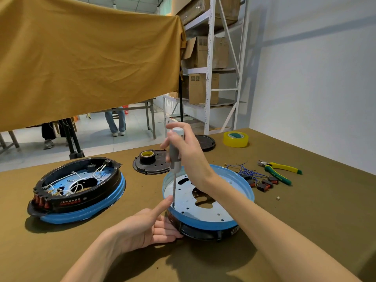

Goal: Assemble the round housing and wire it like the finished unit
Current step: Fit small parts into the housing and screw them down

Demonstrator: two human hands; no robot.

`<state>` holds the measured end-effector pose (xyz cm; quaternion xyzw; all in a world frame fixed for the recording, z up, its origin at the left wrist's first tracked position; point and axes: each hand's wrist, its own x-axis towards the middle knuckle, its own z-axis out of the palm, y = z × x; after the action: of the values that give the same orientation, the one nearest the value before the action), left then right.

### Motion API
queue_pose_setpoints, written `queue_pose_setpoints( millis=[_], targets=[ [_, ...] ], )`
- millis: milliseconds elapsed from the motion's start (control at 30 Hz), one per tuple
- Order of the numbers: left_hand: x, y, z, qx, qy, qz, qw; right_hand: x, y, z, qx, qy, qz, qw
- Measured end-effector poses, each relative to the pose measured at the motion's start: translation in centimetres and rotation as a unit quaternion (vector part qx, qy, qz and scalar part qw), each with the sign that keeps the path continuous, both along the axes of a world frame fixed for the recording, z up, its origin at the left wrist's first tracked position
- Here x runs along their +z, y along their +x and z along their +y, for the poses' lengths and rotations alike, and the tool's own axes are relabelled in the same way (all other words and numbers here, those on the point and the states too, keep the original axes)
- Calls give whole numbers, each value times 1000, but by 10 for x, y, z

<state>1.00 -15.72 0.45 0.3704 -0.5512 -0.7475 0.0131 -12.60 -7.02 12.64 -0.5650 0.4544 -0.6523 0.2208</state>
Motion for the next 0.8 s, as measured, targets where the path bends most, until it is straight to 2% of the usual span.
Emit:
queue_pose_setpoints(
  millis=[167,400,667,800],
  targets=[
    [-2,-1,-2,-13,-10,0,1000,7,-8,4,-7,22,9,1000],
    [-4,-1,-1,-10,-23,-3,1000,7,3,4,72,45,-86,993],
    [-4,-1,2,-9,-40,-5,999,-5,12,-8,17,4,-94,995],
    [-4,-1,2,-5,-34,-1,999,-5,12,-14,74,24,-130,988]
  ],
)
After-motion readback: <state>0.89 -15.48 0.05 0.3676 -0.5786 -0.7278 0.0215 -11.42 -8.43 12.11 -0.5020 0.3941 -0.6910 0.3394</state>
